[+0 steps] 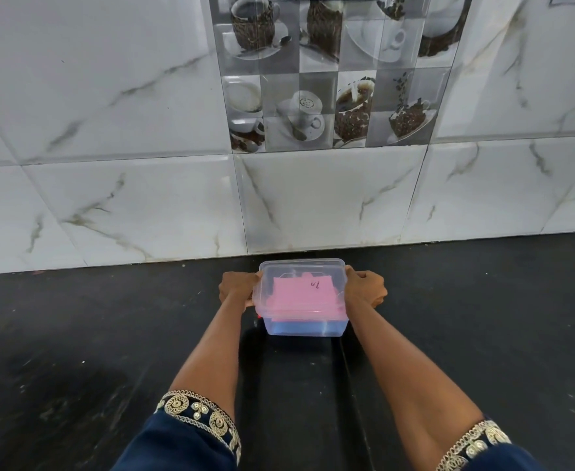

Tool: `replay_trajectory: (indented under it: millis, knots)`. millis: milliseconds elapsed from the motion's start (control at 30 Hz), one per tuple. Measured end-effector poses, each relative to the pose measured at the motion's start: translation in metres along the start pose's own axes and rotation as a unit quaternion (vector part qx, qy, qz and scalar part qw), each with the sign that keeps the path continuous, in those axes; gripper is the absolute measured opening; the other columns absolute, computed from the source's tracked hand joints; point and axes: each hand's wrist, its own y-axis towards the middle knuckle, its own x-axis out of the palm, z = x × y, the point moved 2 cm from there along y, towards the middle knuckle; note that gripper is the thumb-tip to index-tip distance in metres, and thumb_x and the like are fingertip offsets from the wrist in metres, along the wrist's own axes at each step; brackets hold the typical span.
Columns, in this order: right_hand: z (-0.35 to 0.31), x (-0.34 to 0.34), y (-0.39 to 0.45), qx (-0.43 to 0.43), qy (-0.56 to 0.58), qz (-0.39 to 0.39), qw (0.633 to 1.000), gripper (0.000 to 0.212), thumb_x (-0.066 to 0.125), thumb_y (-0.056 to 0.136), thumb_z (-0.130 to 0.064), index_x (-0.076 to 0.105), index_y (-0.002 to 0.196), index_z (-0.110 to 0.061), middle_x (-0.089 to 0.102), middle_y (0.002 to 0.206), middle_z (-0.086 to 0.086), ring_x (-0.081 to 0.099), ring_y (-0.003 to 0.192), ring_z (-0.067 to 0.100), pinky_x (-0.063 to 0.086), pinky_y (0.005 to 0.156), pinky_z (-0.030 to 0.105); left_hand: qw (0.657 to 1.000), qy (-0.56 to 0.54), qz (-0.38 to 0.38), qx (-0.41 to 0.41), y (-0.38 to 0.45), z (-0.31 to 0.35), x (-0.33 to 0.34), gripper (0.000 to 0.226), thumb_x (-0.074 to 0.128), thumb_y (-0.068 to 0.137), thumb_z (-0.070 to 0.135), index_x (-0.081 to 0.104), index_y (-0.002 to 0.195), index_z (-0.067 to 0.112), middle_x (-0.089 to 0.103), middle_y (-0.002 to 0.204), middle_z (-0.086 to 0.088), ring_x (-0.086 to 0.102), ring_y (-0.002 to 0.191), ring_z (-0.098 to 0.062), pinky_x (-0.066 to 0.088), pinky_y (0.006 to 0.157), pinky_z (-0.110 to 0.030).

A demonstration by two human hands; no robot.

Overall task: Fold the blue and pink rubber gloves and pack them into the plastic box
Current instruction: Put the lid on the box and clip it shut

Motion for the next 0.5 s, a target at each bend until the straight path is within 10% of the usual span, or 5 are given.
replay_trajectory:
  millis: [333,500]
  knots:
    - [0.0008,-0.0048,-0.002,-0.006,-0.019,-0.017,1.0,0.018,0.066,0.09,-0.018,0.071,0.09,-0.001,0.071,0.088,0.016,0.068,0.081,0.029,0.055,0.069,0.033,0.999,-0.03,-0.007,-0.013,0.0024,-0.0039,0.0036,0.021,0.07,0.082,0.013,0.069,0.1,0.002,0.072,0.097,-0.015,0.069,0.079,-0.029,0.059,0.07,-0.034]
    - [0.0039,-0.0024,-0.0071,0.012,-0.031,0.003,0.999,0.03,0.057,0.095,-0.024,0.069,0.075,-0.006,0.061,0.066,0.007,0.053,0.058,0.018,0.043,0.052,0.024,0.999,-0.027,0.017,-0.023,0.0037,-0.0072,0.0077,0.028,0.071,0.083,0.015,0.066,0.105,-0.001,0.07,0.104,-0.019,0.071,0.092,-0.033,0.06,0.082,-0.038]
